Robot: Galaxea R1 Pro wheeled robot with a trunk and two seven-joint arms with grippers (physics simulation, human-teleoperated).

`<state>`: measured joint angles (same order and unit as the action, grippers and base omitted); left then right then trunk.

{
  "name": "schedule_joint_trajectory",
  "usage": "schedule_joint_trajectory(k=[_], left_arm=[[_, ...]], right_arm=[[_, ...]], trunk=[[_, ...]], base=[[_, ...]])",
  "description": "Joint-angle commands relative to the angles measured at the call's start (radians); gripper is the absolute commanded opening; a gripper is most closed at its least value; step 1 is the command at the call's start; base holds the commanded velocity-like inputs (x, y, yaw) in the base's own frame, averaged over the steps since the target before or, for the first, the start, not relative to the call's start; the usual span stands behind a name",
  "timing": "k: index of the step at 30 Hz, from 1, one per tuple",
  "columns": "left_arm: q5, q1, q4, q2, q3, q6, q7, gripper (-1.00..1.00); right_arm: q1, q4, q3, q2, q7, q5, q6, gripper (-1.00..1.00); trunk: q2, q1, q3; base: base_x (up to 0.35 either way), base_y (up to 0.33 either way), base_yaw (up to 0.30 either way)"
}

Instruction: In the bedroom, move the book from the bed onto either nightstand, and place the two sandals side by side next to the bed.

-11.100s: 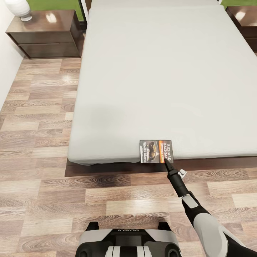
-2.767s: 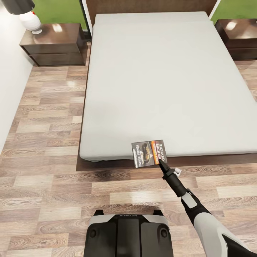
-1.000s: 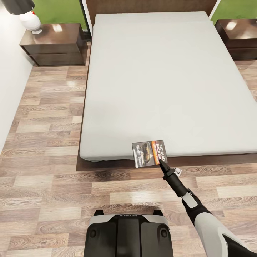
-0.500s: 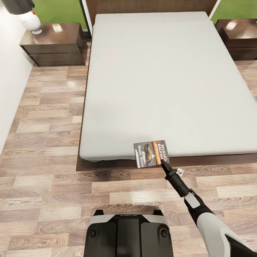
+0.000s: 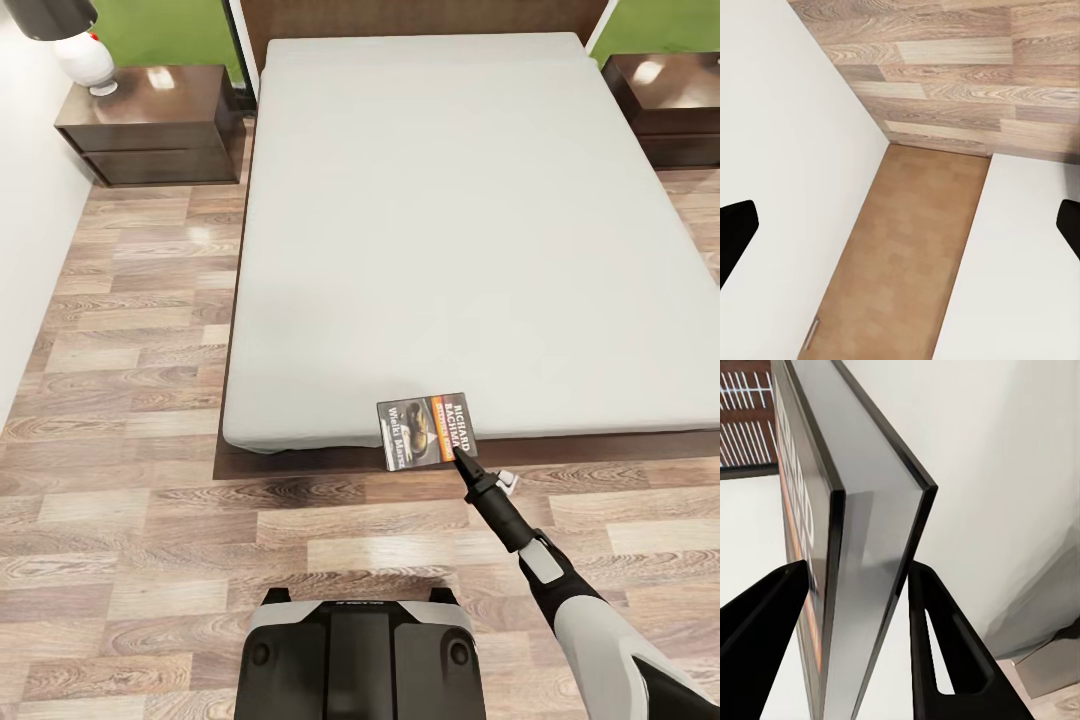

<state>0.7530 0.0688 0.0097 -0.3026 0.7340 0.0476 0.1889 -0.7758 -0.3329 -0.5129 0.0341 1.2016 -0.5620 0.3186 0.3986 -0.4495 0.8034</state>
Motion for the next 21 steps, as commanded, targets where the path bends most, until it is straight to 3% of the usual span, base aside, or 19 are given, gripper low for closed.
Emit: schedule_joint_trajectory(k=[1,21], left_arm=[[0.008,0.000,0.001,0.000,0.008,0.003,0.001,1.00],[0.008,0.000,0.001,0.000,0.008,0.003,0.001,1.00]], right_arm=[[0.000,0.001,-0.001,0.000,0.002,-0.005,0.010,-1.00],[0.000,0.009,-0.006,-0.003,0.001,-0.011,-0.025,-1.00]], trunk=[[0.001,-0.001,0.001],[0.001,-0.001,0.001]], base=[[0.000,0.000,0.000],[0.000,0.000,0.000]])
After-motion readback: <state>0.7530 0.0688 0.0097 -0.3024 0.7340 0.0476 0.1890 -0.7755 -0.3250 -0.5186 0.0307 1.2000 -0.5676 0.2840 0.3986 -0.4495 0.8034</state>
